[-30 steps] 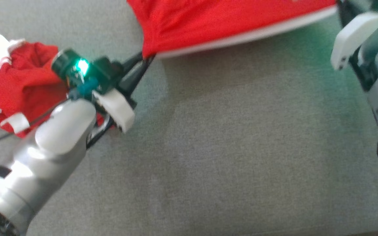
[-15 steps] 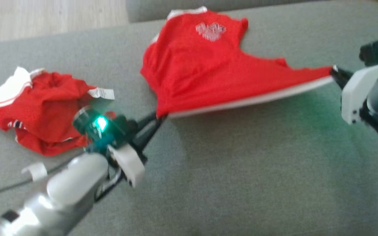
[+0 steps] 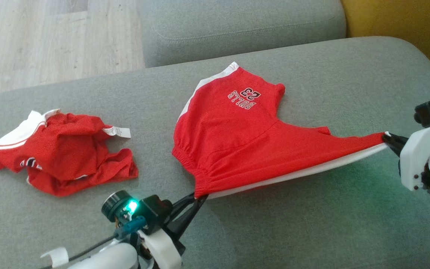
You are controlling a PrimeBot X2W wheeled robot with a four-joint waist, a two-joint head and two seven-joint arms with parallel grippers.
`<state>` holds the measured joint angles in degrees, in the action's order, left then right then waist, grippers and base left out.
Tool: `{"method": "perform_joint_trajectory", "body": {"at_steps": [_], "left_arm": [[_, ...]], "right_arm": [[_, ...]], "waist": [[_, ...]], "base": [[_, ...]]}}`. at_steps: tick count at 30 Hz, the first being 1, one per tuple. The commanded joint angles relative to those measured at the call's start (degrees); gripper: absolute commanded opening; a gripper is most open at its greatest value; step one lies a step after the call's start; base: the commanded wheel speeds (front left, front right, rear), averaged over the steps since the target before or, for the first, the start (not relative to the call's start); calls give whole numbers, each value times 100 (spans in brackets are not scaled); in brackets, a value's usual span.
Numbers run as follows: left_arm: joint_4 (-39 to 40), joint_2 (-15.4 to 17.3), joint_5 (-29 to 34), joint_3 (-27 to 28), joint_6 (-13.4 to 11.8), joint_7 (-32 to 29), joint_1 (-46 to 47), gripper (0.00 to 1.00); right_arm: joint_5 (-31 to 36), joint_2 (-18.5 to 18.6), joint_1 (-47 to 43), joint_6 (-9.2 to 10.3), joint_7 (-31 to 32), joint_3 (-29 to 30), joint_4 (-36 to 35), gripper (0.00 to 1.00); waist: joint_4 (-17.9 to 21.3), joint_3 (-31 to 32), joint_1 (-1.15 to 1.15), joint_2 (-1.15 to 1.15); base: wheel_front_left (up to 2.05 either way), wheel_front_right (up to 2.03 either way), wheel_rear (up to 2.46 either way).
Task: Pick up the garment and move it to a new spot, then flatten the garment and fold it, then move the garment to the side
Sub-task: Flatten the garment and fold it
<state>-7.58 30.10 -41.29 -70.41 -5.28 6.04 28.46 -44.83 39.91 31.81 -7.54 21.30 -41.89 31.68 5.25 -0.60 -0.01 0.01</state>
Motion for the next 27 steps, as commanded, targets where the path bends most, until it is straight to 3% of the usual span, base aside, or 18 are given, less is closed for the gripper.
{"method": "perform_joint_trajectory", "body": {"at_steps": [1,6,15,27], "left_arm": [[187,246,-39,249,-112,-13,200,0],[333,270,-24,290,-212,-87,279,0],[351,270,15,444,-164,-161,710,0],[-24,-131,54,597,311,-324,1757,0]], "right_arm": [[93,255,-20,5,20,228,-180,0],[561,156,-47,5,-41,752,-379,0],[1379,-185,347,5,154,1368,-643,0],[2139,-457,1778,5,411,1479,-365,0]], "waist": [[6,-24,1,-1],[-68,-238,1,-1],[-461,-766,1,-1],[-1305,-1695,1,-1]], "base": [[0,0,0],[0,0,0],[0,0,0],[0,0,0]]}}
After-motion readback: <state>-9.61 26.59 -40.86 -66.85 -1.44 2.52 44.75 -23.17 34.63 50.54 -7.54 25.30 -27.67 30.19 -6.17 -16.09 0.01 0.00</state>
